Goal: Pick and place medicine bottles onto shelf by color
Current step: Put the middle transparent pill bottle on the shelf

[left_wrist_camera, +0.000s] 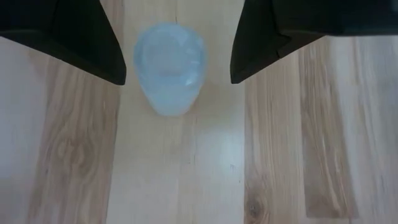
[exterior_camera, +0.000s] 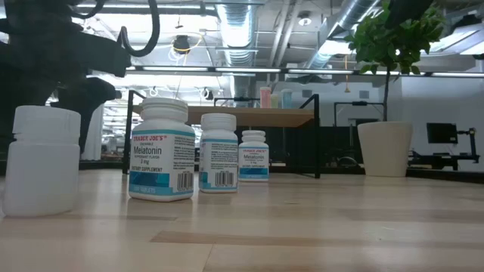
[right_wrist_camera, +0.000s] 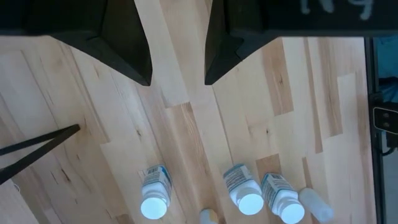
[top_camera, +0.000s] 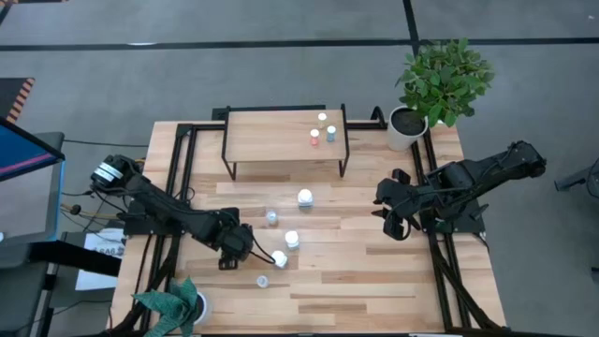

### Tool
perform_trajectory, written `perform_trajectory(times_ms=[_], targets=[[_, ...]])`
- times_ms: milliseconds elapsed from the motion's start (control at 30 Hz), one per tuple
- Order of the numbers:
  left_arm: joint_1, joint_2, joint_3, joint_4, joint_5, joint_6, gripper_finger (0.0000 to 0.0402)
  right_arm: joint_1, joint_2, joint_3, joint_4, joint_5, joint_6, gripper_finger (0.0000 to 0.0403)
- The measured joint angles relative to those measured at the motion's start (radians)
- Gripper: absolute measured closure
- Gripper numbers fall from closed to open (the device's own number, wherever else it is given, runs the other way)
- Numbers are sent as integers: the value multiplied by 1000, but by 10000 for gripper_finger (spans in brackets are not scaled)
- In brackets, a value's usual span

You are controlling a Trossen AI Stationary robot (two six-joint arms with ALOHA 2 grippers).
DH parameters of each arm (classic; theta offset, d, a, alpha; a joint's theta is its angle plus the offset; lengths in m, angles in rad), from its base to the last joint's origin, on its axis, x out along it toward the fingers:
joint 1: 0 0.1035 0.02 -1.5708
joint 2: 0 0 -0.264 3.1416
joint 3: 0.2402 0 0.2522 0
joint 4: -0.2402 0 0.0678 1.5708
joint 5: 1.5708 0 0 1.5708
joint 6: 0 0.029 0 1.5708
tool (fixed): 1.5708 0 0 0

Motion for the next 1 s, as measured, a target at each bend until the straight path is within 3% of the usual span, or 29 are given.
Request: perform_trajectory(times_ms=[167, 500, 700, 1000], targets=[[2, -1, 0, 10, 0, 4, 159, 0, 0, 0, 0, 0, -2, 233], [3, -3, 2, 24, -2, 3, 297, 0, 0, 0, 0, 0, -5, 233], [13, -3, 55, -81, 5, 8, 297, 0, 0, 0, 0, 0, -5, 233], [113, -8, 387, -401, -30, 173, 289, -1, 0, 0, 1, 0, -5, 234]])
